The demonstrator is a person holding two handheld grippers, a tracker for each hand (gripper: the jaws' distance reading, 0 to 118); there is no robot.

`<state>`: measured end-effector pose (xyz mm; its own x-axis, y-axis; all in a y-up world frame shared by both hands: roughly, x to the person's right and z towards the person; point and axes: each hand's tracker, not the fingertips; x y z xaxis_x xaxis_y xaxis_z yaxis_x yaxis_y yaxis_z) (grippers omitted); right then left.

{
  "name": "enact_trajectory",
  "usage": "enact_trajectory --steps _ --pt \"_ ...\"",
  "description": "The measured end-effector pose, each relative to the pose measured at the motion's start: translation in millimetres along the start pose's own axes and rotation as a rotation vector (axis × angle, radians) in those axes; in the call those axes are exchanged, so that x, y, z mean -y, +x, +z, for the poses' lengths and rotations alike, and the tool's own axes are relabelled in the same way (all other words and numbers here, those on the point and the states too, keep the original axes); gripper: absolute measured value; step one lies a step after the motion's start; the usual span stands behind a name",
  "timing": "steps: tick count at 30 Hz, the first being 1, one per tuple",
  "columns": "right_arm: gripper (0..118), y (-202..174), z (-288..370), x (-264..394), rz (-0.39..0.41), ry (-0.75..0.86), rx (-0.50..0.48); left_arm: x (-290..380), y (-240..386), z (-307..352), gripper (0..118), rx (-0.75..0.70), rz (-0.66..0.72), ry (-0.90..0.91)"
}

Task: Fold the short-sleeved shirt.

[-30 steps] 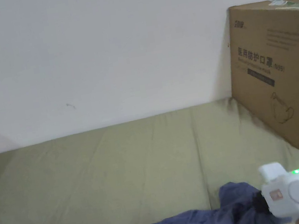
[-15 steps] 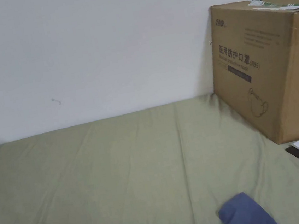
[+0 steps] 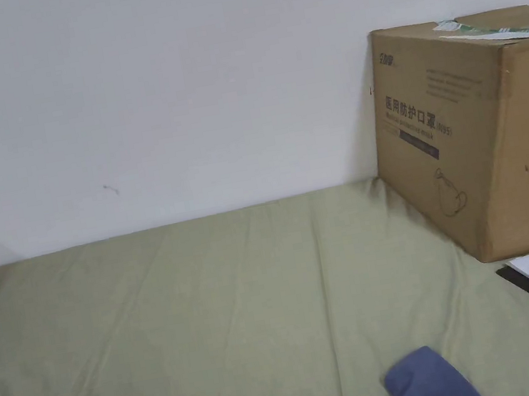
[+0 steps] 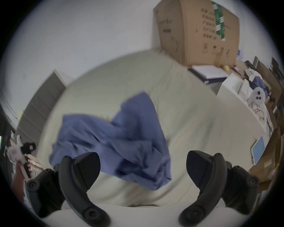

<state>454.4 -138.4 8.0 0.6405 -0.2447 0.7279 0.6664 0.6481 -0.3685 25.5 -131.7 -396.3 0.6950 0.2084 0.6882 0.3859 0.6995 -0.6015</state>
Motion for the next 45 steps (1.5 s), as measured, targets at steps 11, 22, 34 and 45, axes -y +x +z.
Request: enact_trajectory --steps 11,22,34,45 --pt "0 -105 94 39 0.143 0.554 -0.113 27 86 81 0 0.104 -0.001 0.473" --pt "0 -118 101 17 0.221 0.571 -0.184 -100 79 37 0 0.219 -0.075 0.217" --pt "0 -108 44 9 0.214 0.427 -0.169 -182 17 -222 116 -0.017 -0.100 -0.358" --pt "0 -94 -5 8 0.160 0.310 -0.126 -132 8 -307 104 -0.094 -0.246 -0.461"
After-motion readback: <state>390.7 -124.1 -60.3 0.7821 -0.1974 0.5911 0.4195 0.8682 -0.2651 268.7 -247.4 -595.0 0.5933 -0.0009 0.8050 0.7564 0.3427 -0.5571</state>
